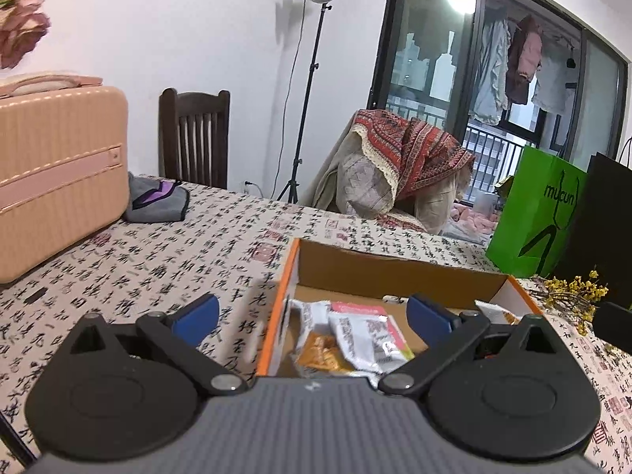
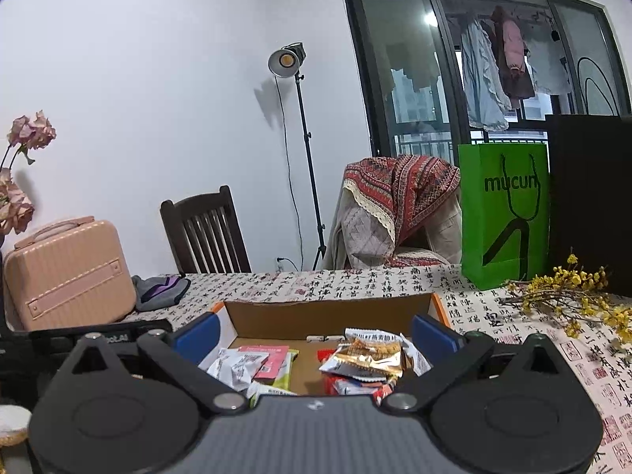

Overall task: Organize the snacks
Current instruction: 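Move both grippers back over the snack pile beside the box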

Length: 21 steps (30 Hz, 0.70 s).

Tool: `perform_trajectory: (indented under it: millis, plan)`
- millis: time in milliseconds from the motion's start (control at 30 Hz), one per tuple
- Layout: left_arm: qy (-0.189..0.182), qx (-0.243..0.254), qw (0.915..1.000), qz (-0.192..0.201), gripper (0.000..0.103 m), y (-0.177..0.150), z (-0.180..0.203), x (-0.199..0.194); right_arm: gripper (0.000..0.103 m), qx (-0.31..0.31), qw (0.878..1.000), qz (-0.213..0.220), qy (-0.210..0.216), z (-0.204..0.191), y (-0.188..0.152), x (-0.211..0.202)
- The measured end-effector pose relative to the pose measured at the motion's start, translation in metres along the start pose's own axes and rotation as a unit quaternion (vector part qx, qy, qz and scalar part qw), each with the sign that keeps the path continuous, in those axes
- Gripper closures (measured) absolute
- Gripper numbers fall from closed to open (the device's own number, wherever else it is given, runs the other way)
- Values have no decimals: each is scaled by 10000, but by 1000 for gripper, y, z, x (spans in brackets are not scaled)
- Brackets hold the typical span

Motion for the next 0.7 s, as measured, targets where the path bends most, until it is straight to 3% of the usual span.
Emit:
perform_trajectory:
  millis: [700]
  plan:
    - [-88,93,9995,-289,0,-37,-38,-54,0,4,9964,-834,126,-18,-65,-29]
Point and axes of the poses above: each gripper's, at about its wrist camera, not at the fingertips, and x roughly the way its jaws point, z to its right, y to its top, the point moved 9 cm from there along x, roughly the way its jaws point, and after that the axes turned 7 degrees about -x, right-handed, at the moved point
